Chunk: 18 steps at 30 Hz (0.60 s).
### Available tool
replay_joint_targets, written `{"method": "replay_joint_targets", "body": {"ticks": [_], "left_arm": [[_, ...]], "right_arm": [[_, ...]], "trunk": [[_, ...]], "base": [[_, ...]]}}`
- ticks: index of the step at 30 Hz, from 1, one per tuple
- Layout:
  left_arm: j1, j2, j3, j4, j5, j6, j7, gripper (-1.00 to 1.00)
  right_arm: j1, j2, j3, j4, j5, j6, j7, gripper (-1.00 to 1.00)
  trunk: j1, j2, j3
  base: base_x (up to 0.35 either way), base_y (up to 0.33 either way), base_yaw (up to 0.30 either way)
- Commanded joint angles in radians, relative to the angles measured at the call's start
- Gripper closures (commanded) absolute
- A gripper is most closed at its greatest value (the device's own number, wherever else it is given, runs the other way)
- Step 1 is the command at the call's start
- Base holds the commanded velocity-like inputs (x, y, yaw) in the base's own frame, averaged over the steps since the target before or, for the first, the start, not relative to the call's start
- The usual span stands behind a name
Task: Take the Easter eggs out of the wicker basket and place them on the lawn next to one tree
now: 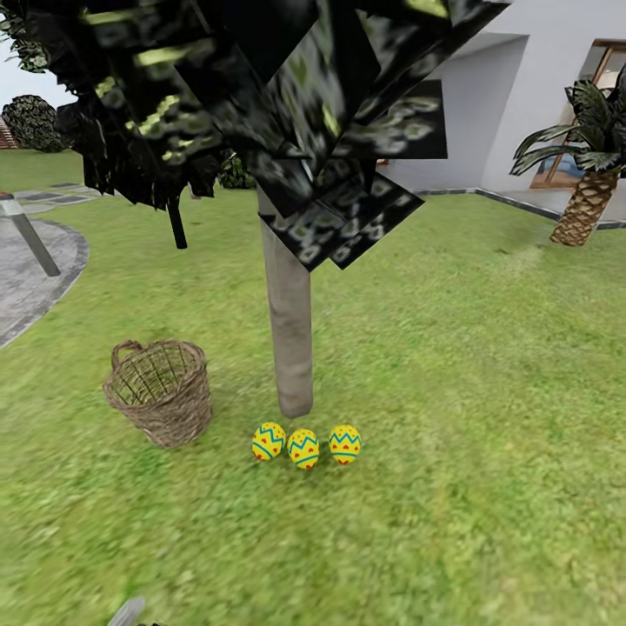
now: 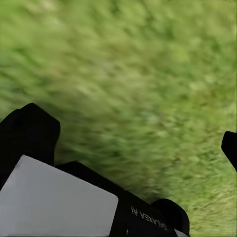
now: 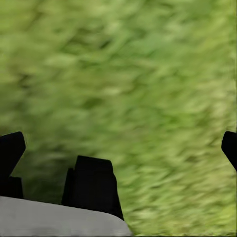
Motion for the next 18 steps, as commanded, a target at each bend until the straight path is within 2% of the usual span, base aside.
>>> {"method": "replay_joint_targets", "body": {"ticks": [1, 5, 8, 15, 18], "left_arm": [[-0.001, 0.001, -0.006, 0.012, 0.002, -0.008, -0.004, -1.00], [-0.001, 0.000, -0.007, 0.063, -0.001, -0.019, -0.004, -1.00], [-0.001, 0.000, -0.007, 0.075, -0.025, -0.021, -0.005, -1.00], [0.002, -0.001, -0.007, 0.084, -0.043, -0.022, -0.003, -1.00], [0.004, -0.006, -0.007, 0.126, -0.044, -0.045, -0.003, -1.00]], "right_arm": [[0.009, 0.000, 0.001, 0.001, 0.005, -0.002, -0.005, -1.00], [0.039, 0.000, 0.001, 0.002, 0.005, -0.002, -0.004, -1.00], [0.053, -0.001, 0.001, 0.002, 0.005, -0.002, -0.004, -1.00], [0.059, -0.001, 0.001, 0.002, 0.006, -0.002, -0.003, -1.00], [0.059, -0.001, 0.001, 0.002, 0.006, -0.002, -0.003, -1.00]], "trunk": [[-0.004, 0.007, 0.003], [-0.019, 0.035, 0.015], [-0.031, 0.056, 0.024], [-0.058, 0.105, 0.046], [-0.069, 0.126, 0.056]], "base": [[0.000, 0.000, 0.000], [0.000, 0.000, 0.000], [0.000, 0.000, 0.000], [0.000, 0.000, 0.000], [0.000, 0.000, 0.000]]}}
